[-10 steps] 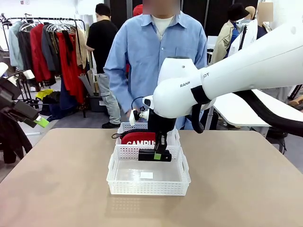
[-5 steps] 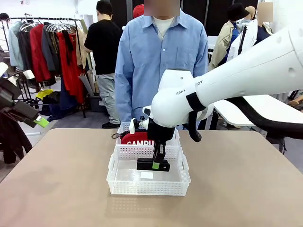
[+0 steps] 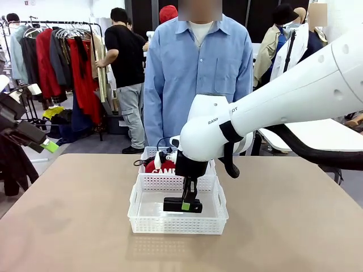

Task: Distribute items into two baskets.
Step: Place the picked Stapler into the Organizing basket as instructed by the person.

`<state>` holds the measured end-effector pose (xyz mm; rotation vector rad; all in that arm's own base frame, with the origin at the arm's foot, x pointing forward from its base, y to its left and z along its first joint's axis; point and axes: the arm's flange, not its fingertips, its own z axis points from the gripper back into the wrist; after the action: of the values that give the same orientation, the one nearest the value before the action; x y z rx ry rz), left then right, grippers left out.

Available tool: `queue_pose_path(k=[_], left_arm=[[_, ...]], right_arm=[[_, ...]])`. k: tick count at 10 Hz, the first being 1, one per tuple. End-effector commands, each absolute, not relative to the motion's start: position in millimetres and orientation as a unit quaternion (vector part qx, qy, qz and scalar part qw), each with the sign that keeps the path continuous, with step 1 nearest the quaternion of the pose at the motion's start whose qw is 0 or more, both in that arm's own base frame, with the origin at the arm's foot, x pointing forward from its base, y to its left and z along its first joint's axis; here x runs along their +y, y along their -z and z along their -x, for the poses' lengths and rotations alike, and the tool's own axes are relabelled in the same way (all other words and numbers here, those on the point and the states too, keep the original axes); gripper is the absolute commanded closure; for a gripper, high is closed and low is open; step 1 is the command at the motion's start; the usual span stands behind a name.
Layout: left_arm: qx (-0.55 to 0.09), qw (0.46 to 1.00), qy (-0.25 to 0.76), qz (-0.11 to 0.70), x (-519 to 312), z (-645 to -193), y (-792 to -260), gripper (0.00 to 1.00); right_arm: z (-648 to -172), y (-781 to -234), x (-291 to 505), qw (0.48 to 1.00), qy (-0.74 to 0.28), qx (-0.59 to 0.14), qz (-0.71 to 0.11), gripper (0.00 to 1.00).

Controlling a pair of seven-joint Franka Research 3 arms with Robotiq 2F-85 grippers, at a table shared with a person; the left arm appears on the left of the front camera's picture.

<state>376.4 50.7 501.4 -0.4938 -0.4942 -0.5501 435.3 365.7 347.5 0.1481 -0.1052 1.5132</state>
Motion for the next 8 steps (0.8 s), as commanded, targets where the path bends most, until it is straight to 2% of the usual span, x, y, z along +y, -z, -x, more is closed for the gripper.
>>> queue_pose_path(k=[1, 3, 4, 6, 8], left_arm=[[-0.235, 0.904, 0.265, 0.238, 51.7, -376.2, -503.6, 0.00], [-0.235, 0.904, 0.265, 0.238, 51.7, -376.2, -503.6, 0.00], [-0.235, 0.904, 0.265, 0.238, 51.7, -376.2, -503.6, 0.00], [-0.235, 0.904, 0.265, 0.238, 51.7, -376.2, -503.6, 0.00], [-0.235, 0.904, 0.265, 0.238, 51.7, -376.2, -503.6, 0.00]], right_arm=[[-429.0, -347.1, 361.1, 0.720, -0.688, -0.064, -0.065, 0.99], [-430.5, -346.1, 362.0, 0.718, -0.691, -0.060, -0.066, 0.99], [-433.0, -344.1, 361.7, 0.717, -0.691, -0.057, -0.069, 0.94], [-437.3, -341.1, 361.7, 0.716, -0.692, -0.051, -0.074, 0.80], [-442.7, -336.2, 360.8, 0.719, -0.689, -0.045, -0.075, 0.60]])
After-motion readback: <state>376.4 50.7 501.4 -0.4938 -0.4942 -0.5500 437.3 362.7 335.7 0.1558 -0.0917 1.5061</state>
